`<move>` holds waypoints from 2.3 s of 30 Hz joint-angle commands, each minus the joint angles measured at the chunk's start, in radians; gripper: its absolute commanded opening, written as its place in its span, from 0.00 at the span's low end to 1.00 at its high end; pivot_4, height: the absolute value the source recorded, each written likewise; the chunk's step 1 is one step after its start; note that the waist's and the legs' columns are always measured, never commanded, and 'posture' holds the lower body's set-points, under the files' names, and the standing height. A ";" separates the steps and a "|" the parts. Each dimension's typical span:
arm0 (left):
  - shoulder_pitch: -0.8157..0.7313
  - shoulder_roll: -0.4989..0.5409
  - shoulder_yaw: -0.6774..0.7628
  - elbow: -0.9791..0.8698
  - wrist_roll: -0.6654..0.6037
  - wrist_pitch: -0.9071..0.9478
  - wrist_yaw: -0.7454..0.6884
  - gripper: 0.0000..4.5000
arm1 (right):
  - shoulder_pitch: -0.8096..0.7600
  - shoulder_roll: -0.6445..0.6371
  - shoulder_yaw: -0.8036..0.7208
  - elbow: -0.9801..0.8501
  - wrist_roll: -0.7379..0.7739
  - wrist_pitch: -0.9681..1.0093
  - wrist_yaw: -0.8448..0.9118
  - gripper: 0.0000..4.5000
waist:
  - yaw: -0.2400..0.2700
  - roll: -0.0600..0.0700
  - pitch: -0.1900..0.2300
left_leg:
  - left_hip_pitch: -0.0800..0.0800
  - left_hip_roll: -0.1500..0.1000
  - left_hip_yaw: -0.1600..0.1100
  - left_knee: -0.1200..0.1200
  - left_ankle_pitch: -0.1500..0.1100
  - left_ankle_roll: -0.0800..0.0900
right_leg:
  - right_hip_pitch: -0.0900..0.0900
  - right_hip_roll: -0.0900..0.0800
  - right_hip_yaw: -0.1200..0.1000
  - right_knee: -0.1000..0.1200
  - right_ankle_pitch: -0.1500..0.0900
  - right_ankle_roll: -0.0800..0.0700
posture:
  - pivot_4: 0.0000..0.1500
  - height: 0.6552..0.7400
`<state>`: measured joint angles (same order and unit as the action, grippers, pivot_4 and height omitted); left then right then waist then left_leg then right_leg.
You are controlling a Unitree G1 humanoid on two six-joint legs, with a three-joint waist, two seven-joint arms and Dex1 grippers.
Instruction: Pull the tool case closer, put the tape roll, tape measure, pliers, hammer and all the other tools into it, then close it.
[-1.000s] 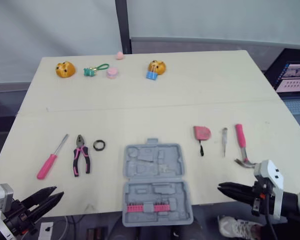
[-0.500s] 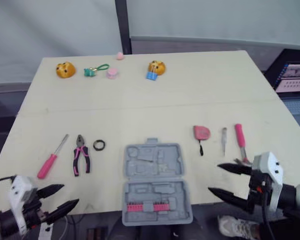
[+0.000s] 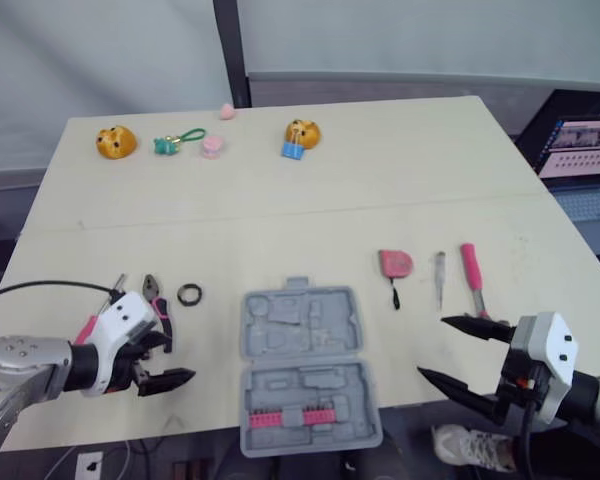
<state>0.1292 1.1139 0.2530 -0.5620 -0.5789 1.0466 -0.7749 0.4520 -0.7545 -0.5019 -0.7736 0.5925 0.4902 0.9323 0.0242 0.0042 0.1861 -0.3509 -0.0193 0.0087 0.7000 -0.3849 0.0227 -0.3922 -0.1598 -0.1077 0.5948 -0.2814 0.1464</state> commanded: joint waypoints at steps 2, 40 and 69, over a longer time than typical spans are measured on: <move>-0.157 0.130 -0.109 -0.073 0.020 0.144 0.036 1.00 | 0.021 -0.018 -0.039 -0.002 0.012 -0.021 0.023 0.99 | 0.002 0.000 0.000 | 0.000 0.001 0.000 0.000 0.001 -0.001 | 0.000 0.000 0.001 0.001 0.000 0.000 | 1.00 0.71; -1.028 -0.125 -1.012 0.456 0.444 0.170 -0.040 1.00 | 0.225 0.055 -0.099 -0.137 -0.049 -0.123 -0.013 0.99 | 0.012 -0.001 0.001 | -0.001 0.001 0.001 0.004 0.001 -0.002 | -0.001 0.007 0.003 0.003 0.000 0.000 | 1.00 0.71; -0.988 -0.227 -1.000 0.638 0.608 0.043 -0.155 1.00 | 0.262 0.092 -0.094 -0.175 -0.038 -0.120 -0.028 0.99 | 0.029 0.000 0.000 | -0.002 0.001 0.001 0.010 0.001 -0.001 | -0.001 0.007 0.003 0.007 0.000 0.000 | 1.00 0.71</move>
<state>-0.8590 0.8936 -0.7624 0.0594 0.0084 1.1092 -0.9216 0.7030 -0.6725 -0.5940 -0.9110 0.5407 0.3895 0.9109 0.0534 0.0038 0.1866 -0.3529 -0.0187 0.0096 0.7101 -0.3839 0.0215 -0.3934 -0.1527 -0.1046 0.6021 -0.2815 0.1461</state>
